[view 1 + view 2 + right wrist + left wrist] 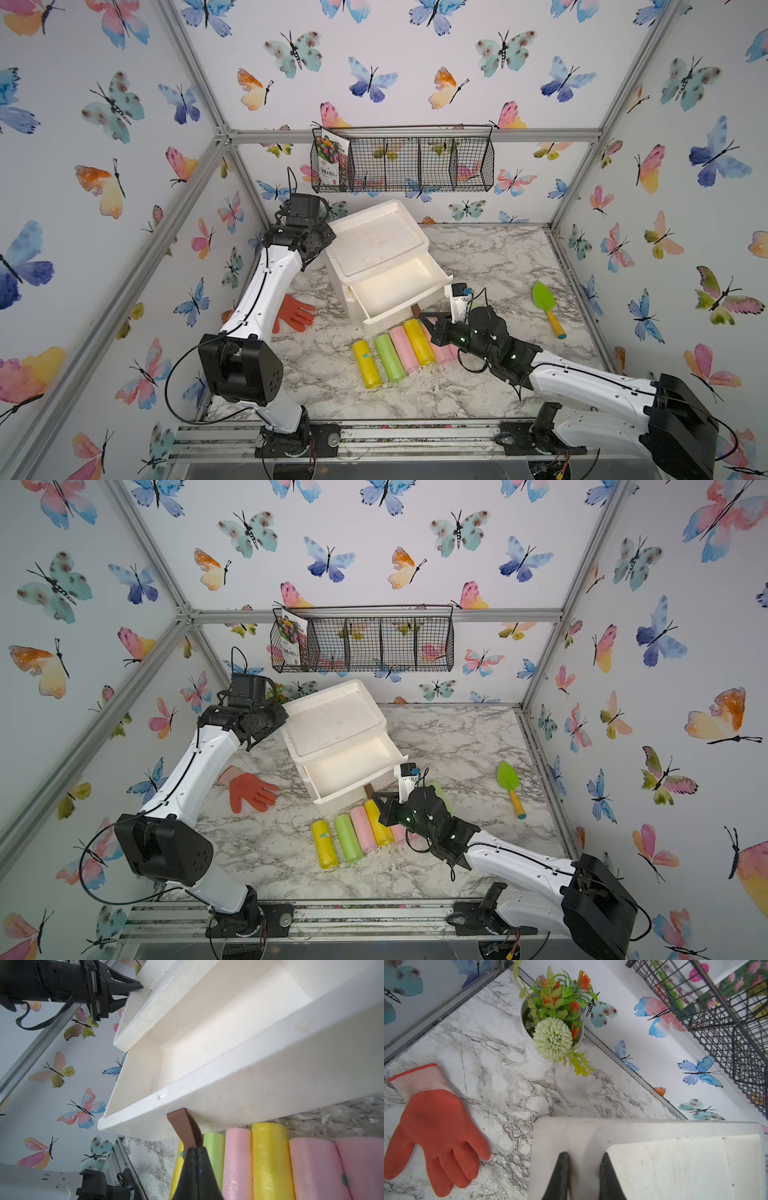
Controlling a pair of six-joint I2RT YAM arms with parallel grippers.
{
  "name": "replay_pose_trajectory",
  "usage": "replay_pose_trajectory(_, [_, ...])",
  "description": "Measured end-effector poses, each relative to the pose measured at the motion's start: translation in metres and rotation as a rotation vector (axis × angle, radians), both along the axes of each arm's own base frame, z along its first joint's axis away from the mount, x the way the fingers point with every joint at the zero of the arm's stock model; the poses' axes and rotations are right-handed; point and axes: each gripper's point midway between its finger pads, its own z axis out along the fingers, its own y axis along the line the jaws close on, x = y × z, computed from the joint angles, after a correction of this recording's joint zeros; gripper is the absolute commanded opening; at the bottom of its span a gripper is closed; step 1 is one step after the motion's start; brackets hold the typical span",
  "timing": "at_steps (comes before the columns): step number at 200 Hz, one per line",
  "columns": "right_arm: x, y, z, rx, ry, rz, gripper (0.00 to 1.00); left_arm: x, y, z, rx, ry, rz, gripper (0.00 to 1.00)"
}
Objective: Sort the rolls of trash bags by color and place them into the drawer
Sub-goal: Open the drawer in the storage box, then pick up the roll of trash bags from the center of the board.
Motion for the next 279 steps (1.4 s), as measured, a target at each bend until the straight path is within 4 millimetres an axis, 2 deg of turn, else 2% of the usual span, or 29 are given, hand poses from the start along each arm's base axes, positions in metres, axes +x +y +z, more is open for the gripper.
replay_pose_trajectory(13, [0.000, 0.000, -0.001, 0.000, 0.006, -0.001, 0.36, 0.000, 0.000, 0.000, 0.000, 0.000, 0.000, 0.00])
replay_pose_trajectory(25, [-0.002, -0.002, -0.010, -0.026, 0.021, 0.000, 0.51, 0.000, 0.000, 0.000, -0.001, 0.000, 0.000, 0.00])
replay_pose_trajectory(46, [-0.005, -0.011, -0.030, -0.111, 0.052, -0.007, 0.59, 0.000, 0.000, 0.000, -0.001, 0.000, 0.000, 0.00])
replay_pose_trajectory(63, [-0.005, -0.028, -0.035, -0.206, 0.038, -0.041, 0.65, 0.000, 0.000, 0.000, -0.001, 0.000, -0.001, 0.00])
replay_pose_trajectory(76, [-0.004, -0.042, -0.024, -0.262, -0.004, -0.070, 0.68, 0.000, 0.000, 0.000, -0.001, 0.000, -0.001, 0.00])
replay_pose_trajectory(102, [0.004, -0.070, 0.019, -0.348, -0.116, -0.154, 0.76, 0.000, 0.000, 0.000, -0.001, 0.000, -0.001, 0.00])
replay_pose_trajectory(116, [0.011, -0.087, 0.032, -0.409, -0.151, -0.209, 0.77, 0.000, 0.000, 0.000, 0.000, 0.000, -0.001, 0.00])
replay_pose_trajectory(130, [0.019, -0.107, 0.030, -0.486, -0.153, -0.258, 0.76, 0.000, 0.000, 0.000, 0.000, 0.000, -0.001, 0.00])
replay_pose_trajectory(169, [0.056, -0.187, -0.015, -0.641, 0.003, -0.390, 0.76, 0.000, 0.000, 0.000, 0.000, -0.001, -0.002, 0.00])
replay_pose_trajectory(189, [0.070, -0.213, -0.041, -0.672, 0.108, -0.392, 0.76, 0.000, 0.000, 0.000, -0.001, -0.001, -0.002, 0.00])
replay_pose_trajectory(207, [0.079, -0.219, -0.068, -0.691, 0.211, -0.326, 0.76, 0.000, 0.000, 0.000, -0.001, -0.001, -0.002, 0.00])
replay_pose_trajectory(239, [0.085, -0.214, -0.108, -0.658, 0.352, -0.193, 0.75, 0.000, 0.000, 0.000, -0.001, -0.001, -0.002, 0.00])
replay_pose_trajectory(257, [0.082, -0.207, -0.116, -0.637, 0.378, -0.140, 0.74, 0.000, 0.000, 0.000, 0.000, -0.001, -0.002, 0.00])
replay_pose_trajectory(279, [0.084, -0.198, -0.114, -0.607, 0.372, -0.094, 0.74, 0.000, 0.000, 0.000, -0.001, 0.000, -0.002, 0.00])
